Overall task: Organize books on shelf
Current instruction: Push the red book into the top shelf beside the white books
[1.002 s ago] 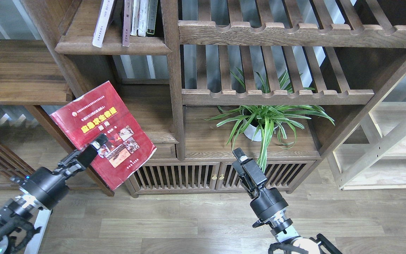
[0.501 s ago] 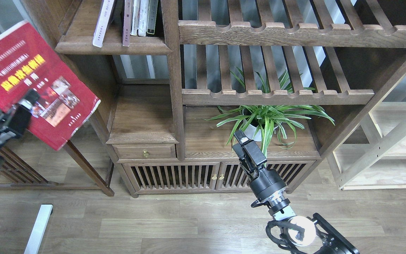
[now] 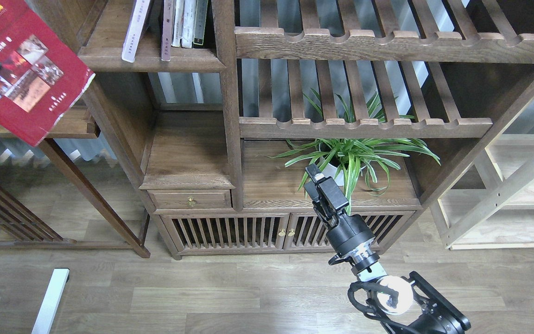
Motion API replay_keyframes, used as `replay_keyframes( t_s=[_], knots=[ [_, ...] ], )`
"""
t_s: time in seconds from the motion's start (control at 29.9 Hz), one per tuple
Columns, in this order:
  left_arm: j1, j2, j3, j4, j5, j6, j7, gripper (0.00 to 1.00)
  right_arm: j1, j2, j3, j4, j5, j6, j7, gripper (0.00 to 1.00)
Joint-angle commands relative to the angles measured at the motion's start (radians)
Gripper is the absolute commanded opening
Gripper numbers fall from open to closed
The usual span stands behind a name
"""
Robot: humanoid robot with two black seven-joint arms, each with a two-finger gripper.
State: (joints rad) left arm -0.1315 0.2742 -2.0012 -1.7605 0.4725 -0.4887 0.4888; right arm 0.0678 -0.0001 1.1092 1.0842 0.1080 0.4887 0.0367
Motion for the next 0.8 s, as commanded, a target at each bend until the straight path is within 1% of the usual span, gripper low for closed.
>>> replay_keyframes(
  t_s=[0.0,0.13,0.23,0.47,0.63,0.77],
  knots=[
    [-0.016,0.062,0.001,0.001,0.001,0.0,0.0,0.0,0.004,0.0,0.0,0.0,0.001,0.0,0.0,0.92],
    [-0.045,0.125,0.002,0.018,0.001,0.0,0.0,0.0,0.006,0.0,-0.002,0.0,0.002,0.0,0.0,0.92],
    [-0.082,0.146,0.013,0.039,0.003,0.0,0.0,0.0,0.007,0.0,-0.002,0.0,0.002,0.0,0.0,0.92],
    [-0.158,0.152,0.047,0.084,0.003,0.0,0.0,0.0,0.024,0.0,-0.003,0.0,0.002,0.0,0.0,0.92],
    [-0.212,0.166,0.096,0.101,0.027,0.0,0.0,0.0,0.026,0.0,-0.003,0.0,0.002,0.0,0.0,0.92],
    [-0.287,0.186,0.154,0.145,0.032,0.0,0.0,0.0,0.032,0.0,-0.003,0.0,0.002,0.0,0.0,0.93]
  ],
)
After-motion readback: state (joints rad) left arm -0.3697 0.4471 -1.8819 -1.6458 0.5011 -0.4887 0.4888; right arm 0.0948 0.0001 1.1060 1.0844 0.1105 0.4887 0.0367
